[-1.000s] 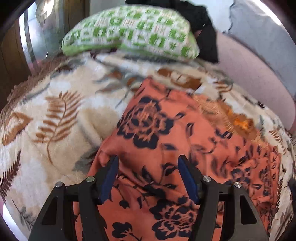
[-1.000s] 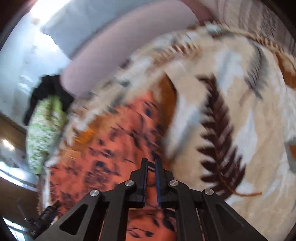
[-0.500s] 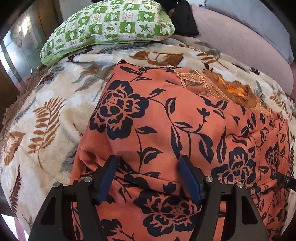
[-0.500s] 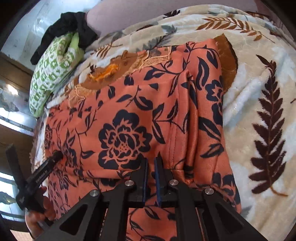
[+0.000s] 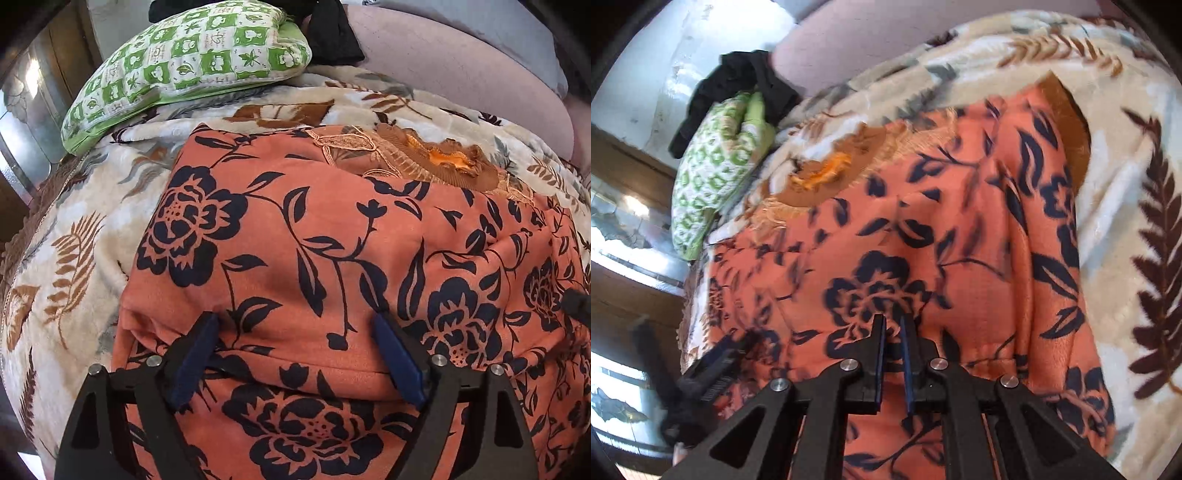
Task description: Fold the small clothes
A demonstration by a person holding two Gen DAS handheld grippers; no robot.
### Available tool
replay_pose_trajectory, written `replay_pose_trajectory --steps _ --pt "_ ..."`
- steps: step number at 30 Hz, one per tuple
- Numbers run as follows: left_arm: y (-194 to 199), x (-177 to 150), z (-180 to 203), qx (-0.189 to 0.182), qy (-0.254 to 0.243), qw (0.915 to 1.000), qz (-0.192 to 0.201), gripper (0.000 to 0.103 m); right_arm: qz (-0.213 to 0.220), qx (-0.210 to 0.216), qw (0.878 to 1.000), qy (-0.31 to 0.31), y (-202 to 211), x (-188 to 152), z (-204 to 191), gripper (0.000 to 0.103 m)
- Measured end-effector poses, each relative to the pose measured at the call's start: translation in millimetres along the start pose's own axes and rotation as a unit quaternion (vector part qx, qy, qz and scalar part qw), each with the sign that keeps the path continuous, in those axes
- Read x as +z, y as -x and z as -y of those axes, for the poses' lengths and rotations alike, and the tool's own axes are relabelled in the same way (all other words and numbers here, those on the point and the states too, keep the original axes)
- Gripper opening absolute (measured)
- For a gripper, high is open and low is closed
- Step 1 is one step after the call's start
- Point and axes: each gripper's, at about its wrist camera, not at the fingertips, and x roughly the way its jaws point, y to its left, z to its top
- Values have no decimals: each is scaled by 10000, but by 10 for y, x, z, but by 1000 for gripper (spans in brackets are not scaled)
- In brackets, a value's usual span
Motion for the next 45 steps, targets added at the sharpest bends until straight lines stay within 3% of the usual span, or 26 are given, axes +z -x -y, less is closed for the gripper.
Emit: replay_pose_trajectory --steps 3,4,5,6,10,13,16,17,19,21,26,31,36,40,43,45 --pt "-40 -34 -6 -59 56 10000 22 98 101 65 9999 3 28 -52 -9 15" --pt "-43 -42 5 -34 19 10000 35 98 -45 40 10000 -57 -52 -84 3 31" --pt "-40 -48 18 -4 -17 10000 17 98 -266 107 9995 -127 -154 -122 35 58" --pt "-26 -45 23 -5 -12 10000 11 98 -196 125 9997 -63 -217 -109 -16 60" --pt "52 16 13 72 123 9999 55 98 39 -251 9987 450 -88 -128 -244 59" --pt "230 5 61 258 49 9984 499 98 199 -316 9972 642 -46 -194 -314 41" --pt "335 -9 111 506 -87 9953 823 98 -141 -678 9948 751 -317 -282 -329 40" --pt "353 -14 122 584 -129 9943 880 98 -39 -724 9938 842 -303 -296 -353 39" --pt "376 -17 130 642 -199 9933 946 98 23 -676 9944 813 -214 -272 -403 39" --pt "392 -7 108 666 -190 9928 978 98 274 -357 9966 690 -85 -263 -396 38" --pt "426 10 80 654 -108 9924 1035 98 668 -318 9935 861 -4 -277 -485 38" --pt "391 19 75 652 -46 9929 995 98 151 -688 9957 606 -267 -267 -326 38" --pt "346 31 75 666 -24 9933 947 98 419 -396 9969 534 -116 -238 -360 38" --pt "337 30 74 674 -8 9932 950 98 669 -417 9947 660 -49 -255 -414 38" --pt "254 11 107 697 -109 9940 833 98 239 -632 9961 559 -254 -253 -336 40" --pt "88 -7 133 683 -205 9962 506 98 289 -619 9959 589 -261 -262 -328 40"
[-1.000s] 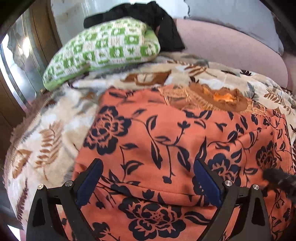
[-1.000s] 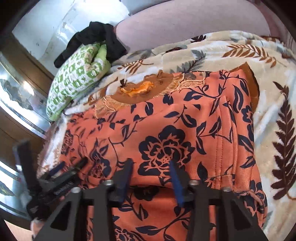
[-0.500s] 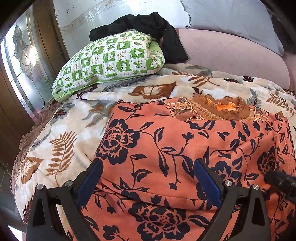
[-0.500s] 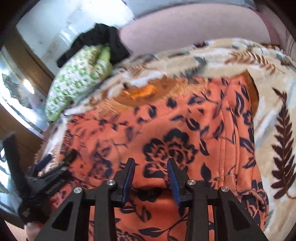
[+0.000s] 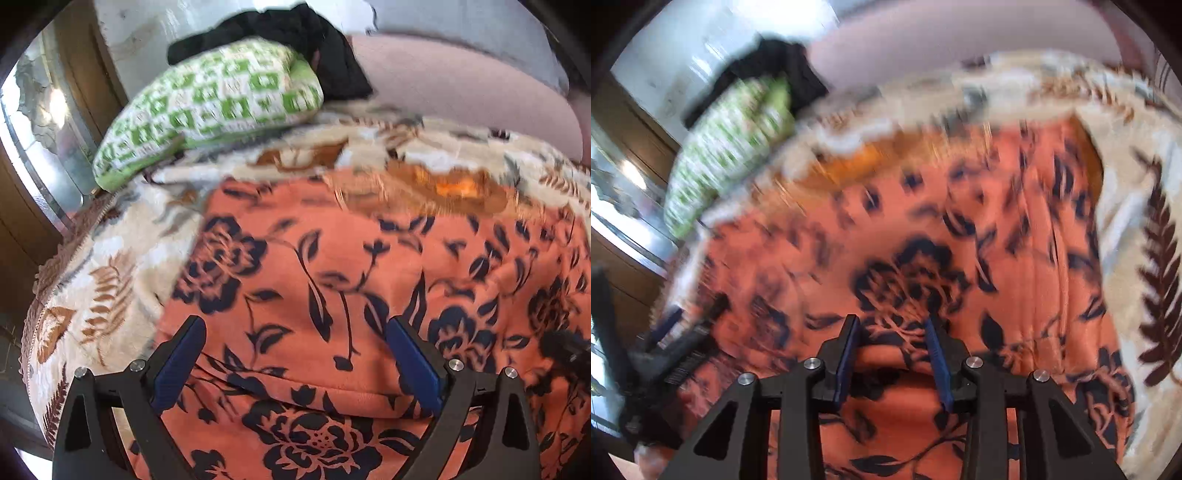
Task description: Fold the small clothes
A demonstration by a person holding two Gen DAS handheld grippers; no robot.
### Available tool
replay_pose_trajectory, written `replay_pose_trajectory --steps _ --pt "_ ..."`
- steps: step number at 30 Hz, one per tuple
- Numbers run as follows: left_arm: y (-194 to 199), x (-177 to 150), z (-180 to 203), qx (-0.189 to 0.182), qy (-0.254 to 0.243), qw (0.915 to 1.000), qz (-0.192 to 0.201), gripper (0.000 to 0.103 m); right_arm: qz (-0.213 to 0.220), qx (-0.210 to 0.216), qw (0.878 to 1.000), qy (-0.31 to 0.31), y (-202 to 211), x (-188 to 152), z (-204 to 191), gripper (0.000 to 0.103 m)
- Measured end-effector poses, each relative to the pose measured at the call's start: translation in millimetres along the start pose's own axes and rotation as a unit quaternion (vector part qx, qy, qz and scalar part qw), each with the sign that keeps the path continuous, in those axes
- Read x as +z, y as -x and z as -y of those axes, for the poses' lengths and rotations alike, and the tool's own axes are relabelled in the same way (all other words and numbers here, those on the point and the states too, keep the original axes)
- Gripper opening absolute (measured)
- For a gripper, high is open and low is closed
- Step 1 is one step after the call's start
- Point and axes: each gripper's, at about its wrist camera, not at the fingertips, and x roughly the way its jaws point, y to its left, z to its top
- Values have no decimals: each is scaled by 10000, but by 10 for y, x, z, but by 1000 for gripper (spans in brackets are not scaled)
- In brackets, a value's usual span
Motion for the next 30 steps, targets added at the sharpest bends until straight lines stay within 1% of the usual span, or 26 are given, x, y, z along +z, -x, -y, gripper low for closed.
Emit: replay_pose_trajectory --steps 1,2,4,5,7,9,11,13,15,17,18,21,23,24,26,27,28,30 --pt "-91 -23 15 -12 -24 9998 -201 98 -22 -26 10000 22 28 17 -17 40" --pt "-128 -40 3 -41 40 9997 -246 98 0 7 10000 29 83 29 -39 40" --pt "-64 -24 -33 -68 168 9996 -209 98 155 147 9998 -3 189 26 -49 40" --pt "-7 -15 -38 -93 161 9997 -152 98 201 144 9997 7 253 22 -64 40" --pt "189 -18 -79 -100 149 9998 117 98 340 97 9993 104 405 -8 -99 42" --pt "407 -67 -192 -159 122 9993 312 98 561 109 9983 135 681 -104 -106 47" --pt "668 -187 -394 -203 127 9982 547 98 747 285 9968 -34 957 -174 -40 57" --pt "889 -332 -658 -169 142 9977 642 98 824 484 9953 -160 1193 -286 45 62" --pt "1077 -513 -916 -158 117 9974 697 98 809 545 9951 -168 1460 -511 161 63" --pt "1223 -756 -1153 -37 -39 9975 704 98 720 489 9961 -158 1698 -779 307 64" --pt "1296 -927 -1297 32 -125 9976 673 98 626 465 9968 -181 1781 -888 377 63" --pt "1379 -1369 -1660 -27 -138 9990 417 98 333 399 9980 -365 2042 -1266 606 64" --pt "1381 -1672 -1886 -120 7 9998 149 98 213 314 9982 -461 2170 -1464 720 64" --pt "1368 -1813 -1979 -147 104 9998 20 98 110 192 9986 -477 2213 -1569 748 64" --pt "1325 -2054 -2122 -248 334 9989 -197 98 -106 35 9985 -536 2234 -1705 776 64" --pt "1303 -2156 -2175 -333 457 9980 -297 98 -225 55 9980 -586 2211 -1751 791 64" --pt "1296 -2246 -2223 -428 574 9967 -371 98 -394 78 9971 -649 2169 -1800 802 64" --pt "1314 -2372 -2284 -683 779 9938 -397 98 -671 -34 9948 -764 2069 -1876 838 64"
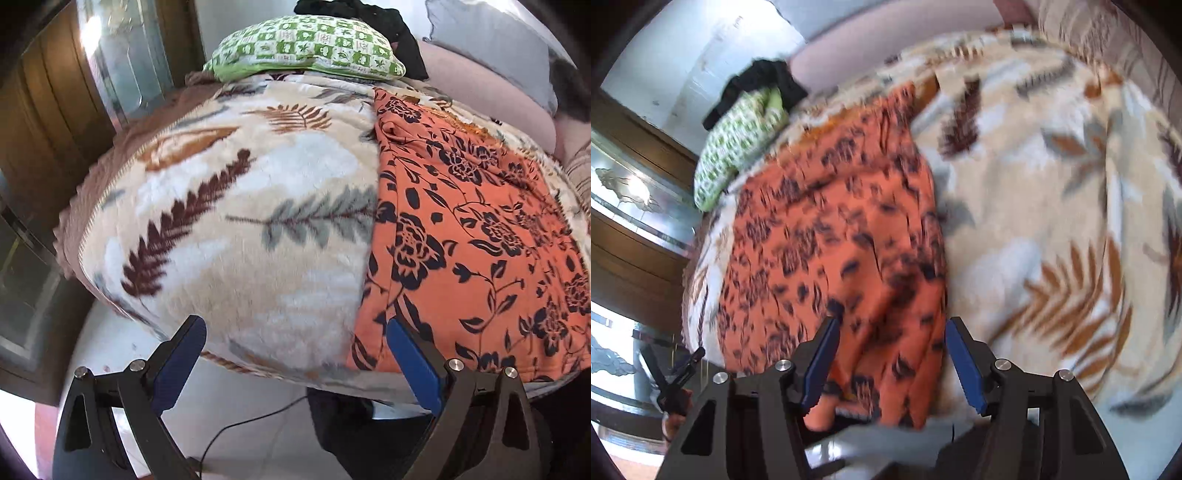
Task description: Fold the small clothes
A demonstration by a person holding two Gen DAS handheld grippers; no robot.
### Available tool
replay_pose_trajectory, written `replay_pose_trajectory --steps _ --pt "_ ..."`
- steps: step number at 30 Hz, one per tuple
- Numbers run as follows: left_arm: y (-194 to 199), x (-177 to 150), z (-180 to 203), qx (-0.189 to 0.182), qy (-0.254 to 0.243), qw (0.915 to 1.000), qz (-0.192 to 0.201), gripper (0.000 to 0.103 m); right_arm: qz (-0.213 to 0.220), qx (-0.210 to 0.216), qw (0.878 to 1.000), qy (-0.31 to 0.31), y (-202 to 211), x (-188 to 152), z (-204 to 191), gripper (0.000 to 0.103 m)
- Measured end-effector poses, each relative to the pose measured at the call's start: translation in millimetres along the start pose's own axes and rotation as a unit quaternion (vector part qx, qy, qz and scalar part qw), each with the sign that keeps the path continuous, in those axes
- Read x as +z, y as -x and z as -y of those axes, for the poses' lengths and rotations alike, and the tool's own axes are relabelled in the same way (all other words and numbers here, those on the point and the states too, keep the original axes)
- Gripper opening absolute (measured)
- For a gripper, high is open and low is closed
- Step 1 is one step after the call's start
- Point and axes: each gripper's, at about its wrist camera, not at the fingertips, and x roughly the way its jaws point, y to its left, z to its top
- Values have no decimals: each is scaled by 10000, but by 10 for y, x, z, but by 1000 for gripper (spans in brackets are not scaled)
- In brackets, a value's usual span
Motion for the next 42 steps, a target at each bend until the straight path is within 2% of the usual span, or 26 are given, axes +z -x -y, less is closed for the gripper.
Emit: replay_pose_trajectory --steps 3,5,9,11,15,17,19,20,21,22,24,27,29,32,33,35,36,37,39,42 --pt "-9 -86 -57 -487 215 9986 -19 98 -249 -129 9995 -163 -166 -91 38 64" --pt "-45 -125 -99 -647 381 9971 -85 96 -334 -136 9989 -283 -267 -164 56 64" --pt "-113 -150 -133 -899 537 9944 -167 80 -617 -251 9972 -348 -498 -320 19 64" --pt "-119 -135 -41 -1083 399 9932 -148 75 -722 -235 9964 -380 -594 -382 -20 64" --pt "-243 -54 96 -989 138 9948 -193 75 -600 -229 9975 -300 -602 -424 -99 62" --pt "-355 -13 121 -1286 179 9909 -354 75 -578 -207 9978 -249 -592 -429 -111 54" --pt "-400 11 179 -1542 131 9872 -380 74 -586 -353 9975 -197 -609 -421 -101 54" --pt "-415 20 232 -1605 25 9863 -379 70 -581 -364 9974 -201 -619 -426 -105 54" --pt "-429 23 275 -1647 -67 9855 -400 55 -578 -355 9975 -186 -623 -427 -107 54" --pt "-448 28 325 -1682 -171 9846 -442 46 -566 -370 9976 -150 -625 -420 -123 54" --pt "-452 34 374 -1667 -308 9846 -421 42 -587 -462 9972 -21 -636 -425 -161 55" --pt "-461 50 304 -1775 -208 9827 -479 19 -583 -586 9965 133 -665 -447 -240 58" --pt "-464 55 227 -2008 -28 9783 -517 16 -577 -630 9962 185 -691 -437 -259 58" --pt "-487 35 237 -1942 -85 9790 -614 17 -566 -575 9965 212 -706 -425 -234 57" --pt "-488 27 257 -1944 -132 9788 -628 20 -550 -602 9964 226 -700 -422 -225 55" --pt "-469 26 301 -1911 -268 9794 -602 20 -522 -827 9946 359 -678 -432 -232 29" --pt "-464 29 314 -1917 -313 9791 -611 20 -491 -779 9949 410 -651 -430 -237 25" --pt "-461 36 315 -1916 -319 9789 -634 15 -469 -659 9959 392 -624 -427 -223 17" --pt "-455 70 311 -2021 -322 9763 -708 9 -434 -492 9971 384 -567 -403 -231 15" --pt "-382 167 301 -2235 -363 9714 -710 8 -410 -200 9983 362 -474 -303 -257 14"
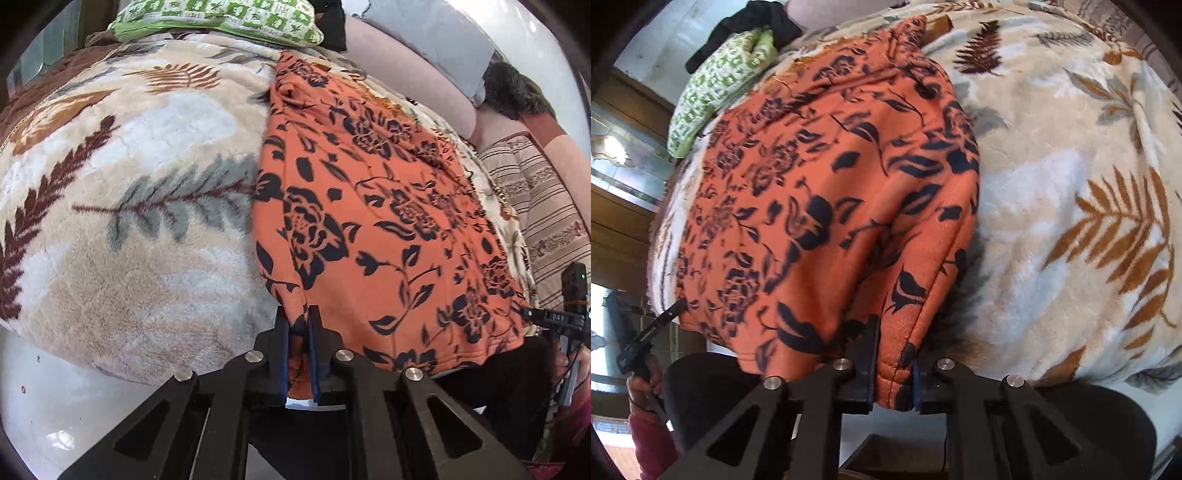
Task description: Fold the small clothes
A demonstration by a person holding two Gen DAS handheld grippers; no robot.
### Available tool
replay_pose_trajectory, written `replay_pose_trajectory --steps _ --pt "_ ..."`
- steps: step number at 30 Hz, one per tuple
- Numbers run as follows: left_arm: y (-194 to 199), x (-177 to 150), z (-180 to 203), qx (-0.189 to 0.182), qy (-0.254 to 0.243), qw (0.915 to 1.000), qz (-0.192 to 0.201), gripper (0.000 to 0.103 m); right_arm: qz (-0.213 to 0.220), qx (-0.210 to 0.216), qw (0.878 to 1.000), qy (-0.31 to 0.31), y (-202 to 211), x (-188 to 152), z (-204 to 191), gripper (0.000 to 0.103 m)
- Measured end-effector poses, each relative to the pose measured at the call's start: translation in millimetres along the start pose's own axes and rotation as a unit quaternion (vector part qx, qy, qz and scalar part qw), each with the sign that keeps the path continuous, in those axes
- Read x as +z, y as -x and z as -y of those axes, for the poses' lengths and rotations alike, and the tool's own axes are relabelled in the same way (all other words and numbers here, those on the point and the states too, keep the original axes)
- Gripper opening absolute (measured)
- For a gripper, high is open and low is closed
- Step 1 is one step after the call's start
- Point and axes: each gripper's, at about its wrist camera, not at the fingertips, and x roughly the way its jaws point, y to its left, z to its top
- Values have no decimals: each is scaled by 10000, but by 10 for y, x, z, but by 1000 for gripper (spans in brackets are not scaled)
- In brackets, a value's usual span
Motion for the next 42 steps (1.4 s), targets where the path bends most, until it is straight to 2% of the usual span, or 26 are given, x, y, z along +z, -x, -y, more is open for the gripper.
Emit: replay_pose_trajectory --steps 1,6,8,11,12,14,17,19,20,21,22,24,26,27,28,30,32,34,37,39,41,42 --pt "47 45 12 -100 -18 9999 10 8 -134 114 9998 -24 35 37 -2 14" --pt "330 468 67 -526 9 9984 220 8 52 1007 9945 -270 280 457 19 14" --pt "429 773 105 -596 -8 9977 319 8 195 1189 9921 -347 360 681 12 14" --pt "522 1397 180 -701 28 9962 519 8 509 1417 9872 -528 435 1213 -2 14" --pt "525 1648 213 -683 17 9957 624 5 649 1443 9856 -597 445 1438 8 14" --pt "485 2157 253 -554 8 9947 867 5 889 1445 9827 -742 456 1864 32 14" --pt "189 2929 218 -538 341 9925 1045 5 1177 1455 9766 -1057 324 2525 139 13" --pt "-147 3347 189 -215 461 9924 1116 5 1302 1493 9701 -1403 86 2911 252 13" --pt "-354 3516 174 67 510 9925 1107 5 1409 1443 9665 -1586 -45 3081 340 13" --pt "-498 3585 150 264 622 9917 1089 5 1551 1369 9618 -1794 -211 3223 448 13" --pt "-615 3614 109 270 767 9906 1100 5 1651 1359 9558 -2019 -362 3314 556 13" --pt "-750 3557 10 -16 1025 9883 1128 5 1675 1456 9428 -2486 -676 3419 799 13" --pt "-826 3400 -84 -20 1102 9884 1048 15 1508 1620 9356 -2751 -885 3443 970 13" --pt "-841 3328 -121 -27 1100 9888 1007 31 1455 1760 9331 -2778 -934 3452 1003 14" --pt "-849 3254 -167 -5 1118 9886 1009 51 1453 1896 9305 -2777 -966 3466 1030 15" --pt "-846 3180 -215 77 1300 9855 1089 69 1477 2091 9264 -2761 -954 3465 1060 16" --pt "-847 3185 -204 -90 1455 9824 1163 69 1468 2136 9249 -2782 -944 3466 1054 16" --pt "-891 3263 -115 -208 1452 9835 1056 72 1438 2094 9266 -2773 -931 3444 1010 16" --pt "-1104 3466 48 -327 1177 9916 432 76 1399 1983 9316 -2706 -931 3446 939 17" --pt "-1261 3590 101 -312 1127 9931 86 76 1388 1936 9334 -2685 -924 3441 934 18" --pt "-1426 3673 144 -132 1039 9942 -245 76 1364 1866 9376 -2598 -934 3440 945 18" --pt "-1471 3691 151 -71 986 9946 -309 62 1377 1793 9411 -2515 -934 3450 927 18"
